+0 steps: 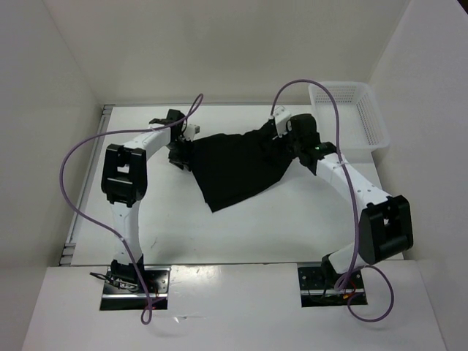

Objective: Fold and stack the shorts
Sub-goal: Fold the shorts

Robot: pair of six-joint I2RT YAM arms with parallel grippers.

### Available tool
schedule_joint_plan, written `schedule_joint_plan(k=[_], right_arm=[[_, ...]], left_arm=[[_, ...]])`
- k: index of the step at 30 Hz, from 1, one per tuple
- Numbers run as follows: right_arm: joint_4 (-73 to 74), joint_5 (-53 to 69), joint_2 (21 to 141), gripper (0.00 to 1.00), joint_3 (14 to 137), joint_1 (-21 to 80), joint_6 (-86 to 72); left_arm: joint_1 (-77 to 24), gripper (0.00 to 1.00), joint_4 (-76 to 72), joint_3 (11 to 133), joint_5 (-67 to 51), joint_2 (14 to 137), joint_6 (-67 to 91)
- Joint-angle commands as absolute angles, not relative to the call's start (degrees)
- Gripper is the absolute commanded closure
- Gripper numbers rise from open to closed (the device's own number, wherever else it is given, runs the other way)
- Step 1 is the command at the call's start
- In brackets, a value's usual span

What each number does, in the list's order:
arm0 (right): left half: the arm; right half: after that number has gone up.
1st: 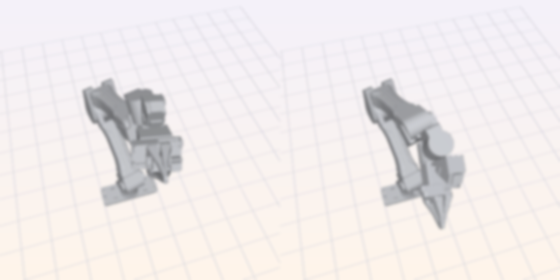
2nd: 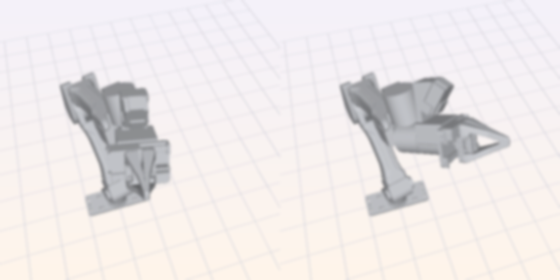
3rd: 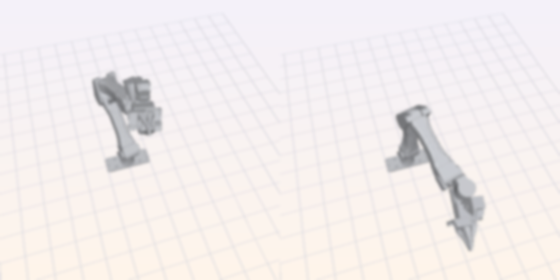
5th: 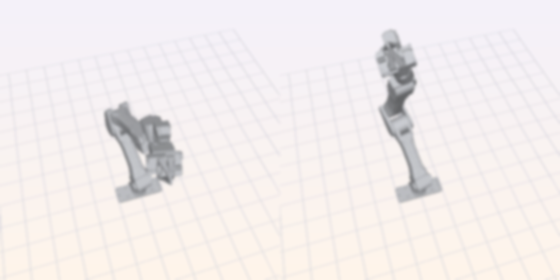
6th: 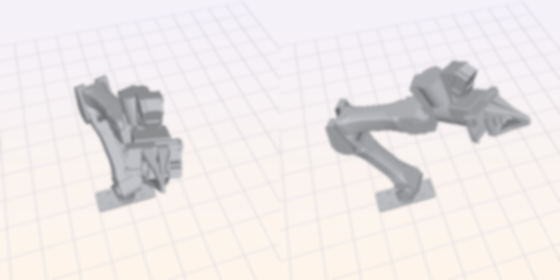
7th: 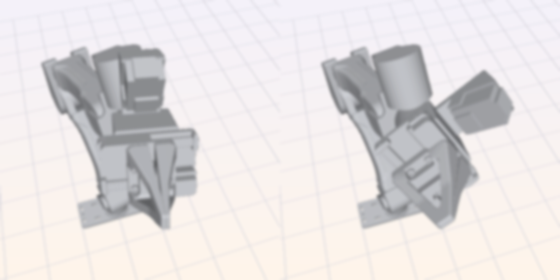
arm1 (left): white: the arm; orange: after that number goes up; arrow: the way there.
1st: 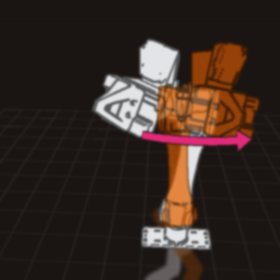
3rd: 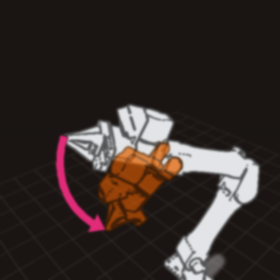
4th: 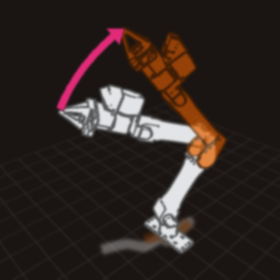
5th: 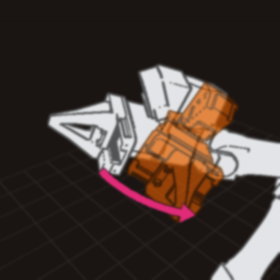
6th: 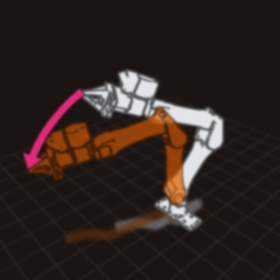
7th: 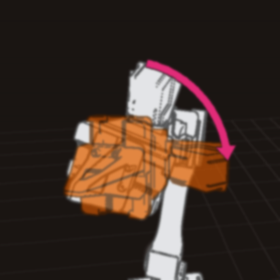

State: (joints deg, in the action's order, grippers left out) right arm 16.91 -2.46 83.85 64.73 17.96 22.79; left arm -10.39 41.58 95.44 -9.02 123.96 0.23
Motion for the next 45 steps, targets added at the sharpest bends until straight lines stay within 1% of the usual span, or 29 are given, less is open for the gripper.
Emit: schedule_joint_plan(k=[1,2,5,7,10,12,15,16,20,32,34,36,37,38,39,40,41,42,45], right_arm=[[16.9,-5.4,84.5,1.0,68.8,21.8,27.0],[16.9,-6.8,85.2,1.0,69.5,22.8,27.0],[16.9,-7.3,86.7,1.0,71.3,25.7,27.5],[16.9,-8.8,88.5,1.0,72.1,28.4,29.6],[16.2,-11.5,90.4,1.0,72.7,36.8,32.3],[16.2,-11.5,92.2,1.0,74.1,38.1,30.8],[16.2,-13.5,95.1,1.0,77.2,40.1,30.7],[16.2,-15.4,96.1,1.0,77.9,42.3,32.0],[14.6,-16.6,99.8,1.0,78.4,48.3,33.0],[11.8,-17.8,108.1,1.0,76.7,56.7,32.5],[11.1,-17.8,108.7,0.92,76.7,57.5,32.5],[11.1,-16.3,109.3,0.8,77.3,58.0,31.3],[11.6,-15.5,109.3,0.62,77.3,58.0,31.3],[12.1,-14.3,109.3,0.56,78.0,58.6,31.3],[12.9,-10.7,108.8,0.52,78.0,59.4,31.3],[14.6,-9.0,108.8,0.42,79.4,59.9,31.3],[15.1,-7.6,108.1,0.39,79.5,60.7,31.3],[15.9,-4.9,107.6,0.37,80.4,62.1,31.9],[16.9,-3.0,106.1,0.36,82.8,62.8,30.7]], left_arm=[[-11.2,0.57,43.5,96.4,-12.7,128.5,0.0],[-11.2,0.62,43.5,97.9,-12.7,129.9,0.0],[-11.7,0.7,44.6,100.6,-14.1,131.3,0.0],[-11.7,0.72,44.6,101.4,-14.1,132.5,0.0],[-11.7,0.79,44.6,102.8,-15.3,133.1,0.0],[-11.7,0.86,44.6,102.8,-16.0,133.1,0.0],[-11.7,0.9,44.6,102.8,-16.6,133.1,0.0],[-11.7,0.93,44.6,103.4,-17.1,133.1,0.0],[-11.7,0.94,44.6,103.9,-19.2,133.1,0.0],[-12.2,0.94,43.0,103.3,-19.8,132.5,0.0],[-12.2,0.94,43.0,103.3,-19.2,132.5,0.0],[-12.2,0.9,43.0,103.3,-17.9,132.5,0.0],[-12.2,0.89,43.0,102.7,-17.2,132.5,0.0],[-12.2,0.87,43.0,102.7,-15.6,132.0,0.0],[-12.2,0.8,43.0,102.7,-14.7,132.0,0.0],[-12.2,0.75,42.5,102.7,-12.7,131.5,0.0],[-12.2,0.68,42.5,102.7,-11.7,131.5,0.0],[-11.7,0.59,42.5,102.7,-10.7,130.7,0.0],[-11.0,0.53,42.5,103.9,-7.6,129.2,0.0]])
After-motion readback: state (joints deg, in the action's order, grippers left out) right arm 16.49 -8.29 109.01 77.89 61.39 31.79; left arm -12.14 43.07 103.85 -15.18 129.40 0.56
